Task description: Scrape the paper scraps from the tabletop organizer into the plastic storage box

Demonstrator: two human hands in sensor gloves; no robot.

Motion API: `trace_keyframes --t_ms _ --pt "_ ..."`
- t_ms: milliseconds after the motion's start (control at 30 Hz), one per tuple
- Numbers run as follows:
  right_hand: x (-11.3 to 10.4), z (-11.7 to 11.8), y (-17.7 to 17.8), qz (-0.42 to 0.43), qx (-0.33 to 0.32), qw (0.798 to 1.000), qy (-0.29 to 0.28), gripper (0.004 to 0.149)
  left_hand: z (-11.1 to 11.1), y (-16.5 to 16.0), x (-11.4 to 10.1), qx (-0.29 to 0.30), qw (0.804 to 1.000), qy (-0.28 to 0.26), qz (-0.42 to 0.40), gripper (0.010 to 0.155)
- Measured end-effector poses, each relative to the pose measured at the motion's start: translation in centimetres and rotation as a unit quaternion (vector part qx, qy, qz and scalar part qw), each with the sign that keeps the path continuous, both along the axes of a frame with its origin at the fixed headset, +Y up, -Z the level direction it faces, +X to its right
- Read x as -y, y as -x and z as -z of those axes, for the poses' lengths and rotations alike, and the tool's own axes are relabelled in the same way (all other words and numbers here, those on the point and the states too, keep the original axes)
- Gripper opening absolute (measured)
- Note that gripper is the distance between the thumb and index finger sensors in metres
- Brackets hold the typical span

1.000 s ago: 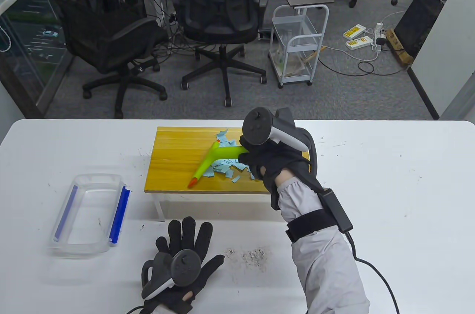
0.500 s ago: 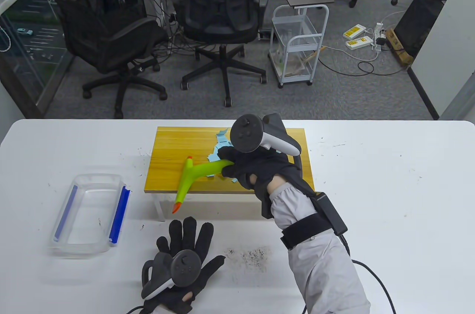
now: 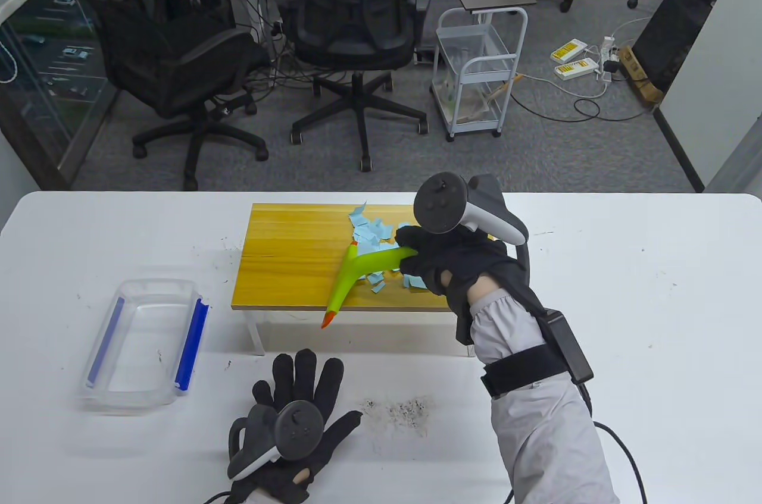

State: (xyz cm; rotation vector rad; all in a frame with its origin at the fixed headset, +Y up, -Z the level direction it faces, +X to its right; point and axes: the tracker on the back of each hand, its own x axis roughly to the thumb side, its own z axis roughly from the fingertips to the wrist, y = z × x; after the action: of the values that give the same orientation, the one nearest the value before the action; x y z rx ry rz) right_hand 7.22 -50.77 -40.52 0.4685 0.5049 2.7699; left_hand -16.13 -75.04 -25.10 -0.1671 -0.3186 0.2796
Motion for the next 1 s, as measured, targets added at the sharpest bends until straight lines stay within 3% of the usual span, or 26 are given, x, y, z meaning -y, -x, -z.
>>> trace_keyframes --t_ms 200,333,533,733,1000 --pt "-0.3 0.9 2.2 0.059 0.018 0.997 -0.051 0.059 0.1 0.0 0.0 -0.001 1.0 0.0 -0.002 0.082" --pt "0.6 1.6 4.2 0.07 0.089 0.985 -0.129 0.059 0.1 0.1 -0.1 -0.002 1.0 0.0 -0.003 0.082" --pt "3.2 2.8 5.5 0.099 0.176 0.965 -0.165 0.059 0.1 0.1 -0.1 0.0 1.0 -0.007 -0.002 0.082" --pt "5.0 3.1 4.7 0.075 0.214 0.964 -0.138 0.059 0.1 0.1 -0.1 -0.001 1.0 -0.006 -0.003 0.082" --pt "4.5 2.1 1.6 0.051 0.219 0.967 -0.118 0.059 0.0 0.1 -0.1 0.002 1.0 -0.009 -0.003 0.082"
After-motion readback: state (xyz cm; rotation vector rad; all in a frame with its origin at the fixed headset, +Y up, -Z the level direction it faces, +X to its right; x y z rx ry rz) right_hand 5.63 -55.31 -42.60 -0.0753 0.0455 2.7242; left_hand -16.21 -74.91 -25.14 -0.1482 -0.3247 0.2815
